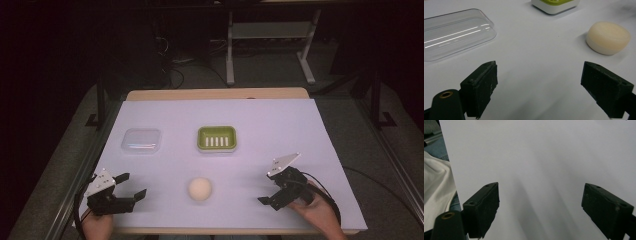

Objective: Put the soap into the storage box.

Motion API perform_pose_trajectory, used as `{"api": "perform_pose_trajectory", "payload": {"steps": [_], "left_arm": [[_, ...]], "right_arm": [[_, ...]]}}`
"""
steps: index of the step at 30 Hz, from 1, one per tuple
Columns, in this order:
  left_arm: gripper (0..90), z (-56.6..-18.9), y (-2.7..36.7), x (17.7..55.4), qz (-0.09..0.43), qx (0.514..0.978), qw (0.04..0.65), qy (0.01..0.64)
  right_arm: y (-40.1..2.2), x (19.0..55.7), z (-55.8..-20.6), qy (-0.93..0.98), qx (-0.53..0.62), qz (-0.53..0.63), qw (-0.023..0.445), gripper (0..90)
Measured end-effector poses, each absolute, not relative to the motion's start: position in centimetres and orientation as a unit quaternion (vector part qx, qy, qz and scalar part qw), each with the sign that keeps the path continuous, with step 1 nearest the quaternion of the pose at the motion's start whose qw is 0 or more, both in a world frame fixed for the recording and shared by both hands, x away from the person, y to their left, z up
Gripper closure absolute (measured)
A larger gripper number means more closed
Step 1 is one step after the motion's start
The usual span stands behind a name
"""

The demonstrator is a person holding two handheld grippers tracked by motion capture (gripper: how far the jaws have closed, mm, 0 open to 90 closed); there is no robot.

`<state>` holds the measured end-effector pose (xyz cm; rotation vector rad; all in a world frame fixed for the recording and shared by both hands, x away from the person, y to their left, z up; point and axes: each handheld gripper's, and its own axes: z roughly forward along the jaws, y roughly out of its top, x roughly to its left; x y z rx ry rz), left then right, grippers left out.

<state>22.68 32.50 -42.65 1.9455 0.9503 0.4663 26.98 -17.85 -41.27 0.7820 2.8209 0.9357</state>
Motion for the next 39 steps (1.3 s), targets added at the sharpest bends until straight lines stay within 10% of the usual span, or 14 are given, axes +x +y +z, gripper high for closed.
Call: {"api": "perform_pose_trajectory", "payload": {"steps": [39], "left_arm": [[13.0, -42.7, 32.3, 22.7, 0.183, 0.785, 0.451, 0.383]], "right_arm": [[-9.9, 29.9, -39.0, 0.942, 0.163, 0.293, 0.017, 14.0]]}}
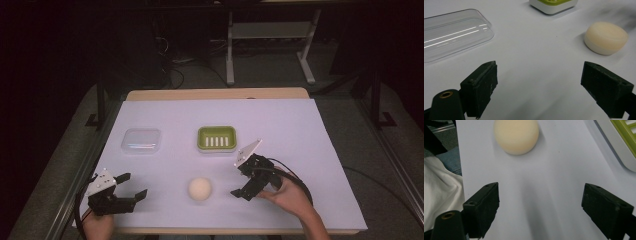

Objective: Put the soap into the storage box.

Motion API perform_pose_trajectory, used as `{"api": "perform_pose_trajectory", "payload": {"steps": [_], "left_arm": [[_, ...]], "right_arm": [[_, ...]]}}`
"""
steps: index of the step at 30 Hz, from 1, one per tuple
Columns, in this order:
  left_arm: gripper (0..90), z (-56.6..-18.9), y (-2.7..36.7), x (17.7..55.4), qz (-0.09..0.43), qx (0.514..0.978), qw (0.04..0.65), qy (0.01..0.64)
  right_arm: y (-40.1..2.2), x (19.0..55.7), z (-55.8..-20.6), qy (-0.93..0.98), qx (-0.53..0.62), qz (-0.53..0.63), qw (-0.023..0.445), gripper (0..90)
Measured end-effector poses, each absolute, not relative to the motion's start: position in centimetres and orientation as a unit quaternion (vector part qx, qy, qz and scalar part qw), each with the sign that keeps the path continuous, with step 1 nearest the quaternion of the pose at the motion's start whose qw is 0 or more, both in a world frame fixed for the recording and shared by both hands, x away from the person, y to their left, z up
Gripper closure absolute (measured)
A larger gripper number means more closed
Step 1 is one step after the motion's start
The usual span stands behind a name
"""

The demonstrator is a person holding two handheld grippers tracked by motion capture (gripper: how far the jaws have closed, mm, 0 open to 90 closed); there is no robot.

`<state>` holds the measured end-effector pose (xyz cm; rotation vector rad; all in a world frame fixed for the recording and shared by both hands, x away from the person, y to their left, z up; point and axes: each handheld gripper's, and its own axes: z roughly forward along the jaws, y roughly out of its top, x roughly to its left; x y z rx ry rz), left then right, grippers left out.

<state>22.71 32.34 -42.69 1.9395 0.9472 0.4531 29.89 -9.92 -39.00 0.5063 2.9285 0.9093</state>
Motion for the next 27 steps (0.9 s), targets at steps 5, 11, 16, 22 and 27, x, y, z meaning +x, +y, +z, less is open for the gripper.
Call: {"api": "perform_pose_trajectory", "payload": {"steps": [5, 11, 16, 22, 27], "left_arm": [[13.0, -42.7, 32.4, 22.7, 0.182, 0.785, 0.451, 0.385], [13.0, -42.7, 32.4, 22.7, 0.181, 0.783, 0.452, 0.387], [13.0, -42.7, 32.4, 22.7, 0.179, 0.783, 0.453, 0.387], [13.0, -42.7, 32.5, 22.7, 0.183, 0.786, 0.451, 0.382], [13.0, -42.7, 32.4, 22.7, 0.182, 0.784, 0.452, 0.384]], "right_arm": [[-9.2, 30.0, -38.8, 0.943, 0.16, 0.292, 0.022, 14.0], [-8.5, 30.2, -38.7, 0.942, 0.16, 0.294, 0.023, 14.0], [-7.4, 30.3, -38.6, 0.943, 0.152, 0.295, 0.028, 14.0], [-6.0, 30.4, -38.5, 0.945, 0.141, 0.293, 0.022, 14.0], [-5.2, 30.5, -38.5, 0.948, 0.131, 0.288, 0.02, 14.0]]}}
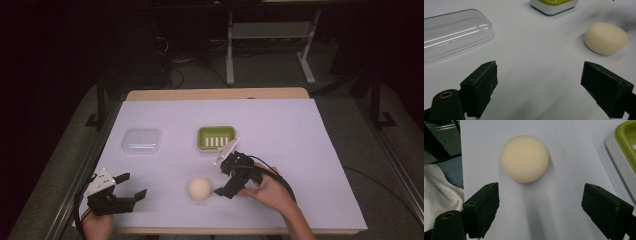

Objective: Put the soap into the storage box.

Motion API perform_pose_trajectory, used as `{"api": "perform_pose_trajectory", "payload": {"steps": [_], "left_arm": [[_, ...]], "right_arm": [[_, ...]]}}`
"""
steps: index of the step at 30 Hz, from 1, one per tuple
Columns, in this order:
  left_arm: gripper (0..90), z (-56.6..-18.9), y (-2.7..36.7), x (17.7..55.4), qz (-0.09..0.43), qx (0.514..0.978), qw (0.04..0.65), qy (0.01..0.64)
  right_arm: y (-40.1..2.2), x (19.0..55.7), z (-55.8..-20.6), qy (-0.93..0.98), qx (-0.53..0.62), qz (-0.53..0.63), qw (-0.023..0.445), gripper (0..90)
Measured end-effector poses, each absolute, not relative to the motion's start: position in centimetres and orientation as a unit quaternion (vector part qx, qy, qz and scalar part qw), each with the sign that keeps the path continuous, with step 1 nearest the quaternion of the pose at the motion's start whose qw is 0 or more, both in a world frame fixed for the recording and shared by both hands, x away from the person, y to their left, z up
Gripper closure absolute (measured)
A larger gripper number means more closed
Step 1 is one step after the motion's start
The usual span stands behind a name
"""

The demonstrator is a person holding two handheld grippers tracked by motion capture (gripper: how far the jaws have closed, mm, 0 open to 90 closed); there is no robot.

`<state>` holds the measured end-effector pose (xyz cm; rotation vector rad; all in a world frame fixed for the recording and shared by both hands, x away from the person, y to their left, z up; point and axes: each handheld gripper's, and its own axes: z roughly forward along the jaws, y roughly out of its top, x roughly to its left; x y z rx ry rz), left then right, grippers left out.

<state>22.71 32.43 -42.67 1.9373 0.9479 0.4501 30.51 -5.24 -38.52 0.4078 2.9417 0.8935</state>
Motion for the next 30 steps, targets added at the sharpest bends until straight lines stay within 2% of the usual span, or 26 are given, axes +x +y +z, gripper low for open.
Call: {"api": "perform_pose_trajectory", "payload": {"steps": [30], "left_arm": [[13.0, -42.7, 32.3, 22.7, 0.182, 0.784, 0.453, 0.383]], "right_arm": [[-0.5, 30.9, -40.0, 0.961, 0.1, 0.258, 0.002, 14.1]]}}
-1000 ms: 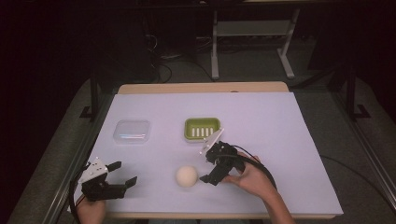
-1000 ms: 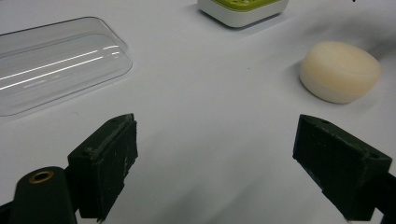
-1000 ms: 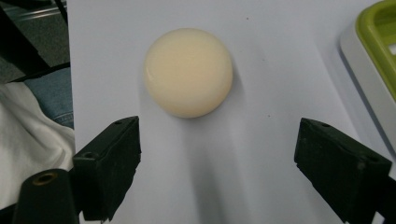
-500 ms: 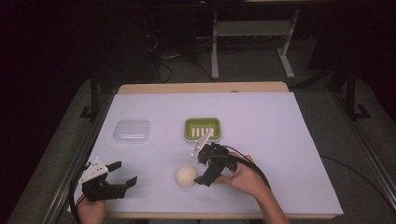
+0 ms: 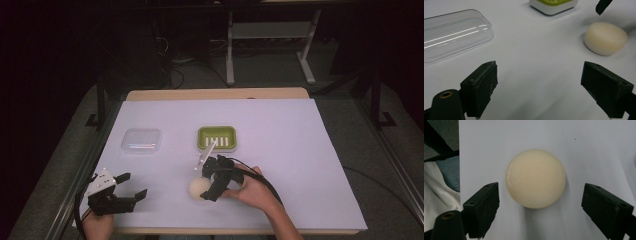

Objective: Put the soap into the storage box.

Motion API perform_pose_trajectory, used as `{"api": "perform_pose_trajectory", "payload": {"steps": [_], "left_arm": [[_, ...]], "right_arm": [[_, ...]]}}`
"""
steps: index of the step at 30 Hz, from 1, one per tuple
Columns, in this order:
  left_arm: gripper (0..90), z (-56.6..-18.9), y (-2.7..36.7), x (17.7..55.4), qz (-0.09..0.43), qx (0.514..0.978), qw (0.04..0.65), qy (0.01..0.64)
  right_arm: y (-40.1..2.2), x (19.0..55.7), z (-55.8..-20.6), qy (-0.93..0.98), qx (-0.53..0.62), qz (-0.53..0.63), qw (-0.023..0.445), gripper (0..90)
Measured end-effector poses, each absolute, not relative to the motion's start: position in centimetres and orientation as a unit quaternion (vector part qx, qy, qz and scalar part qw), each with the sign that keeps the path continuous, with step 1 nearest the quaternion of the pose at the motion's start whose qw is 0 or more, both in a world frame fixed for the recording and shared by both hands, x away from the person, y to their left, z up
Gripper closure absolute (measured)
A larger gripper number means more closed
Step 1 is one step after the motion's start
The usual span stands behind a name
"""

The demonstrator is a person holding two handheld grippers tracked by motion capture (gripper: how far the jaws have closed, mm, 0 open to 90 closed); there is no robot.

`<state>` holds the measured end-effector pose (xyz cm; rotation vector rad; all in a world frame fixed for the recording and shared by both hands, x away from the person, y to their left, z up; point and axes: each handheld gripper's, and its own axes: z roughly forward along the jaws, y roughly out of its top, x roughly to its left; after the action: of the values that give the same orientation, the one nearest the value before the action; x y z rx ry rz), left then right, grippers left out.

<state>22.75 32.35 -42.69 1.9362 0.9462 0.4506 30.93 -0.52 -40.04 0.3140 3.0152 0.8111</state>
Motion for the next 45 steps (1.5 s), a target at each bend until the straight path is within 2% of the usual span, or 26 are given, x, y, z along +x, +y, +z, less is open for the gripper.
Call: {"api": "perform_pose_trajectory", "payload": {"steps": [27, 45], "left_arm": [[13.0, -42.7, 32.4, 22.7, 0.181, 0.784, 0.455, 0.383], [13.0, -42.7, 32.4, 22.7, 0.181, 0.783, 0.455, 0.384]], "right_arm": [[1.9, 31.1, -41.4, 0.969, 0.088, 0.229, -0.015, 14.8], [2.8, 31.2, -42.2, 0.975, 0.079, 0.209, -0.007, 16.8]]}}
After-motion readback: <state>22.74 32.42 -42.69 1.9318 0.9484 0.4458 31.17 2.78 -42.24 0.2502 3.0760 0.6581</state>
